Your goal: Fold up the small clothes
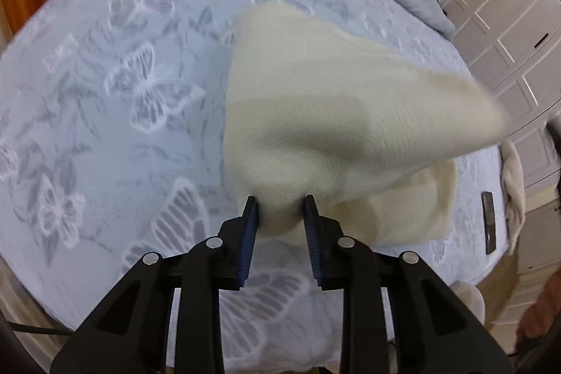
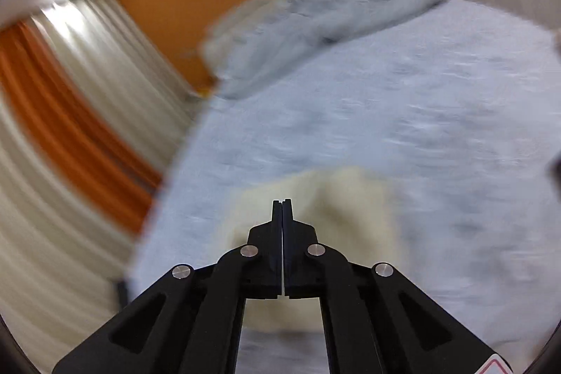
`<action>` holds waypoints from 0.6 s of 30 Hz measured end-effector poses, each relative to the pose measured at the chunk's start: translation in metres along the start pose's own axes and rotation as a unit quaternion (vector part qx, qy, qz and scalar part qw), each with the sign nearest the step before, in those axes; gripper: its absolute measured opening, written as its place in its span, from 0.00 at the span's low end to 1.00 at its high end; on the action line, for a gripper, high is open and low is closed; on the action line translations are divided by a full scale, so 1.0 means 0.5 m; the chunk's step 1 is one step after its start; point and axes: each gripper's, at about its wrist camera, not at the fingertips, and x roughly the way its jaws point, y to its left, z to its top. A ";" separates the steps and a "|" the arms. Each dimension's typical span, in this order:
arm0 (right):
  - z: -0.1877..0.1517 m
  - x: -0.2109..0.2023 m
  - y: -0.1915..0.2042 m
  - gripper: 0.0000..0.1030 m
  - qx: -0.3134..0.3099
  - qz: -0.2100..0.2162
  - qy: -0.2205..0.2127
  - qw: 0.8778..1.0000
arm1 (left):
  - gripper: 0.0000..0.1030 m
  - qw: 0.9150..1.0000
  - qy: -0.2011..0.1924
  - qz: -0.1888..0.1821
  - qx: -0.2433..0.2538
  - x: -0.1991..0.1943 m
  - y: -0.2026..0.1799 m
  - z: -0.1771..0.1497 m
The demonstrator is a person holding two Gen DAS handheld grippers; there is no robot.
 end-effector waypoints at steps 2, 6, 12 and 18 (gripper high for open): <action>-0.033 0.060 -0.065 0.03 0.005 -0.084 0.091 0.992 | 0.25 1.000 -0.004 0.005 -0.001 0.008 0.001 -0.005; -0.060 0.061 -0.031 0.45 0.013 -0.032 0.095 0.995 | 0.32 1.000 -0.013 0.013 0.010 0.005 -0.007 -0.007; -0.069 0.160 0.099 0.76 -0.073 0.004 0.134 0.988 | 0.40 1.000 -0.008 0.010 0.007 -0.006 -0.003 -0.005; -0.073 0.243 0.117 0.20 -0.060 0.010 0.178 0.982 | 0.47 1.000 -0.009 0.019 0.003 -0.026 0.018 -0.006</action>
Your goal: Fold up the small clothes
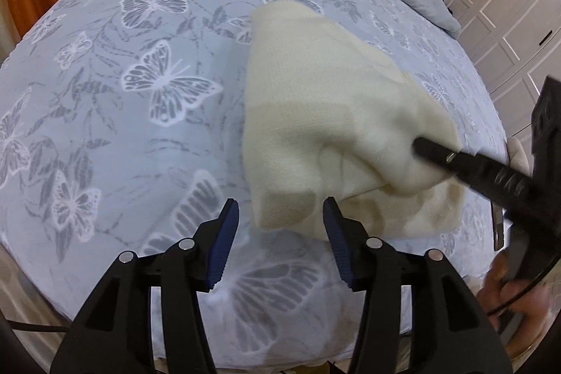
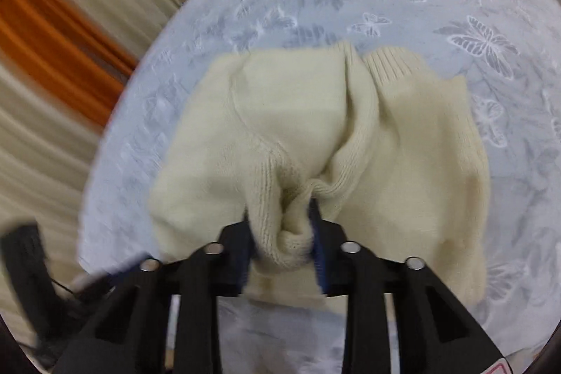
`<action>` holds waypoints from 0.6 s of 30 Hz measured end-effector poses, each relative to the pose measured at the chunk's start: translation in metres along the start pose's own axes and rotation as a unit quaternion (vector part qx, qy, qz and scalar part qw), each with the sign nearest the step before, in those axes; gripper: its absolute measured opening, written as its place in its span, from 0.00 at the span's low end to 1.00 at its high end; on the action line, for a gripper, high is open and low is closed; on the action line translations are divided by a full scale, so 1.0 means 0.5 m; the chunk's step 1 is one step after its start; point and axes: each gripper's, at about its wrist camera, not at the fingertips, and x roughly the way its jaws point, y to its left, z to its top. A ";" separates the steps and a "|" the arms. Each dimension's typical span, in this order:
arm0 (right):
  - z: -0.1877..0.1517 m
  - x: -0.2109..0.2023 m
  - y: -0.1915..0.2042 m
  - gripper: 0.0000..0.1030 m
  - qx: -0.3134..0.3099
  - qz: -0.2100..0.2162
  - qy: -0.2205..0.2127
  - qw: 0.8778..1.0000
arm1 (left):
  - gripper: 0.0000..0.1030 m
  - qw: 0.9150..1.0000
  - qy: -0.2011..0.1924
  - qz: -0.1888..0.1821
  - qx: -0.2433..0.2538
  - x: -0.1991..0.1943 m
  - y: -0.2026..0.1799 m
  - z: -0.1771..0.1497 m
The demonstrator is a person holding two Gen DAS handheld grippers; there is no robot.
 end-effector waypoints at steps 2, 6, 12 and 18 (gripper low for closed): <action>0.016 -0.099 0.017 0.17 0.007 0.033 -0.069 0.997 | 0.47 1.000 -0.003 -0.008 0.002 -0.012 0.005 0.000; -0.018 -0.235 -0.011 0.00 0.001 0.006 -0.141 0.990 | 0.48 0.999 0.005 -0.032 0.004 -0.022 0.000 -0.008; -0.114 -0.112 -0.198 0.07 0.100 -0.069 -0.007 0.993 | 0.54 0.999 0.031 -0.025 0.023 0.015 -0.035 -0.035; -0.034 -0.147 -0.091 0.85 0.036 -0.015 -0.065 0.997 | 0.57 0.999 0.018 -0.030 0.022 -0.001 -0.041 -0.033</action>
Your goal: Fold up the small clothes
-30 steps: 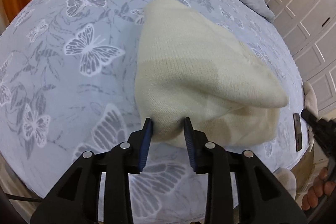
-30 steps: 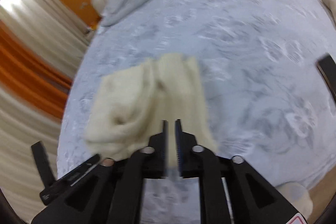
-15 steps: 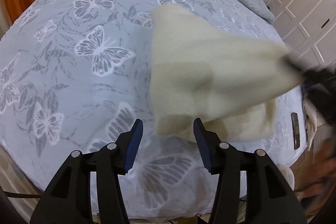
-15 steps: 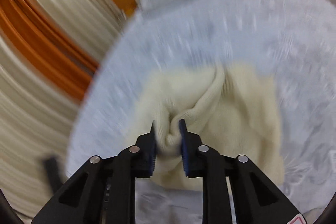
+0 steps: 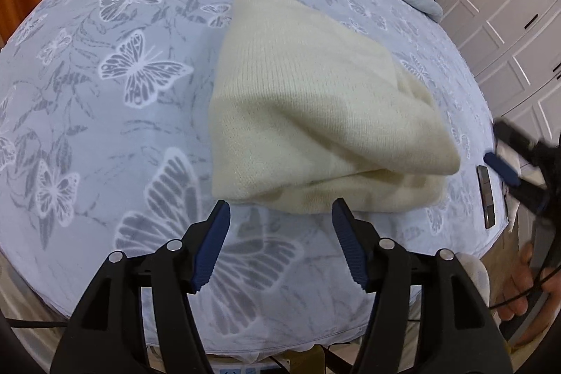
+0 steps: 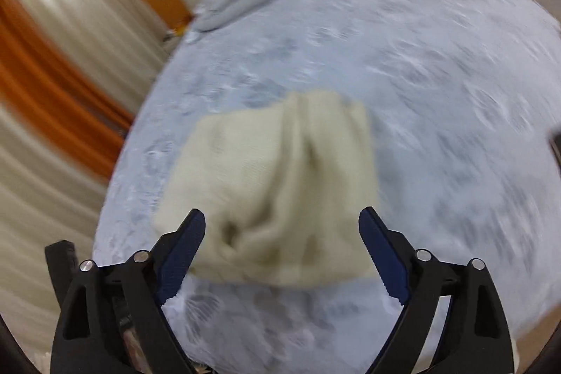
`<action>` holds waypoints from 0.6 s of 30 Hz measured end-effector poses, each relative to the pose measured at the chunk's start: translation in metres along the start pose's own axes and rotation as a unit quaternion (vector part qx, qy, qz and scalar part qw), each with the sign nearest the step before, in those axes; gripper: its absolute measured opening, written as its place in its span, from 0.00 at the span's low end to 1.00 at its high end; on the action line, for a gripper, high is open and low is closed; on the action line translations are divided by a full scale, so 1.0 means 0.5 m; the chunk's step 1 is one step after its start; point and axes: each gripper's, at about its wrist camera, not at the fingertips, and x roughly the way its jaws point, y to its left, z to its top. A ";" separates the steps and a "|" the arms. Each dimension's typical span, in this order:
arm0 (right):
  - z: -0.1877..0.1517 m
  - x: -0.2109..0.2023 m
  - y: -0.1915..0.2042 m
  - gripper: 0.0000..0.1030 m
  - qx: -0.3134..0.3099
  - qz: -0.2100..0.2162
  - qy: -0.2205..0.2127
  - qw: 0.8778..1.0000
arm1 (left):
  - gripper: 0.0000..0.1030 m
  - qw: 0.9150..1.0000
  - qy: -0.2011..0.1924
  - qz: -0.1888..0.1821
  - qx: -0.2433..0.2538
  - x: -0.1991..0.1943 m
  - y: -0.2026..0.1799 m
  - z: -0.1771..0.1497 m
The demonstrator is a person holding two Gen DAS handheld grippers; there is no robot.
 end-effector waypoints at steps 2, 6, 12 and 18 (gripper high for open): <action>0.024 0.067 -0.001 0.85 0.010 0.016 0.047 0.999 | 0.57 1.000 -0.005 -0.003 -0.008 -0.010 0.004 0.002; 0.043 0.199 -0.017 0.79 0.073 0.024 0.119 0.990 | 0.59 1.000 -0.019 -0.009 -0.023 -0.040 0.018 0.006; 0.088 0.149 0.046 0.13 0.093 0.131 0.061 0.985 | 0.59 0.999 -0.034 -0.006 -0.035 -0.079 0.040 0.019; 0.072 0.022 -0.022 0.15 0.049 0.047 -0.013 0.998 | 0.61 0.999 -0.025 -0.016 -0.025 -0.066 0.028 0.017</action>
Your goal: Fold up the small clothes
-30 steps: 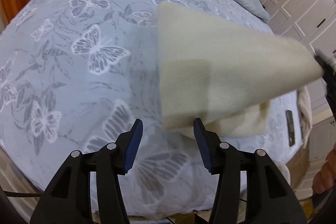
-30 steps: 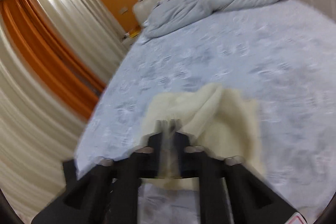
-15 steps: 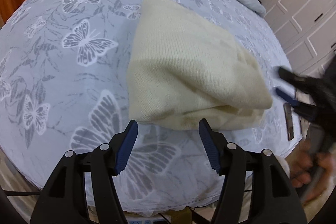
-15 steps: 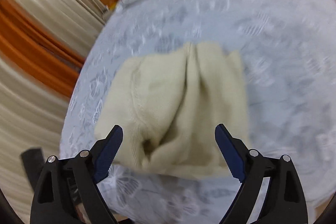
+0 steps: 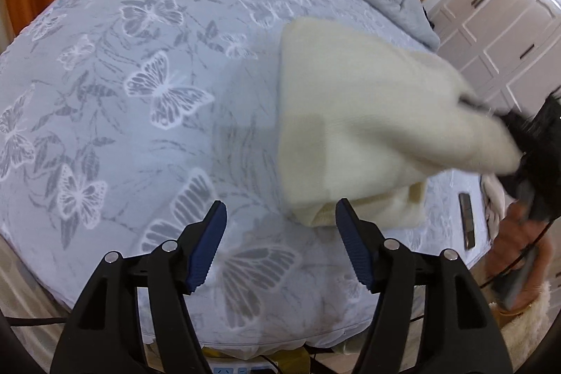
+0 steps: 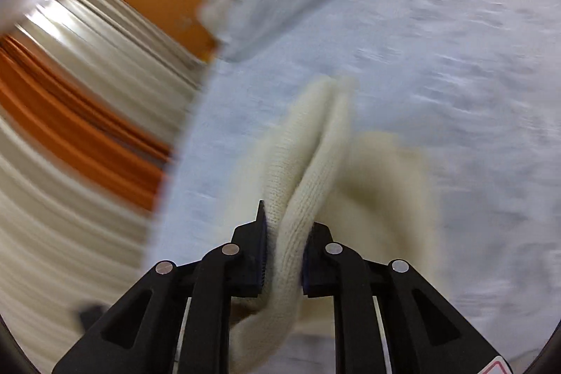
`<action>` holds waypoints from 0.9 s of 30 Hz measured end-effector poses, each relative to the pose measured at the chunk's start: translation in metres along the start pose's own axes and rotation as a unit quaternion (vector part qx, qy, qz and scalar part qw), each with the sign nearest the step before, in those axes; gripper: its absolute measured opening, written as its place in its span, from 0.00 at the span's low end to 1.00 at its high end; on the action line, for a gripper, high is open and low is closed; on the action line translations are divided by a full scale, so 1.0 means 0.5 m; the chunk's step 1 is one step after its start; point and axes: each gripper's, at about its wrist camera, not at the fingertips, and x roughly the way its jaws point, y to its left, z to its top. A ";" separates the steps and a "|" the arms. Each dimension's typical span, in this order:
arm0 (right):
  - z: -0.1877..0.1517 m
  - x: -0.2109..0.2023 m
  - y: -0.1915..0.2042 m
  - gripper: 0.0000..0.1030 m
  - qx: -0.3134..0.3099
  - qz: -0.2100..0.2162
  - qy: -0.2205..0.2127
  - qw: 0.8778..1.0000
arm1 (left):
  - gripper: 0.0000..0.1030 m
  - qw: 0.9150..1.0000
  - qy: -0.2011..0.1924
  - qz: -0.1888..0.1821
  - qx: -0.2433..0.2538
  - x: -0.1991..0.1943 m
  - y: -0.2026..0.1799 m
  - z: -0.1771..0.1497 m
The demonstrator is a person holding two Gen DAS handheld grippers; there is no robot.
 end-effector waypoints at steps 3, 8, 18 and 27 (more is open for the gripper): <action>-0.063 0.106 -0.103 0.17 -0.010 -0.106 0.103 0.989 | 0.61 1.000 0.023 0.011 0.012 0.044 -0.022 -0.015; -0.057 -0.051 -0.041 0.23 -0.028 -0.088 -0.020 0.996 | 0.61 0.999 0.029 0.012 0.022 0.065 -0.052 -0.018; -0.122 0.015 -0.031 0.58 -0.046 -0.074 0.067 0.994 | 0.61 0.999 0.027 0.019 0.036 0.064 -0.065 -0.014; -0.057 -0.081 -0.027 0.03 -0.051 -0.040 -0.028 0.997 | 0.61 0.999 0.026 0.022 0.036 0.057 -0.065 -0.012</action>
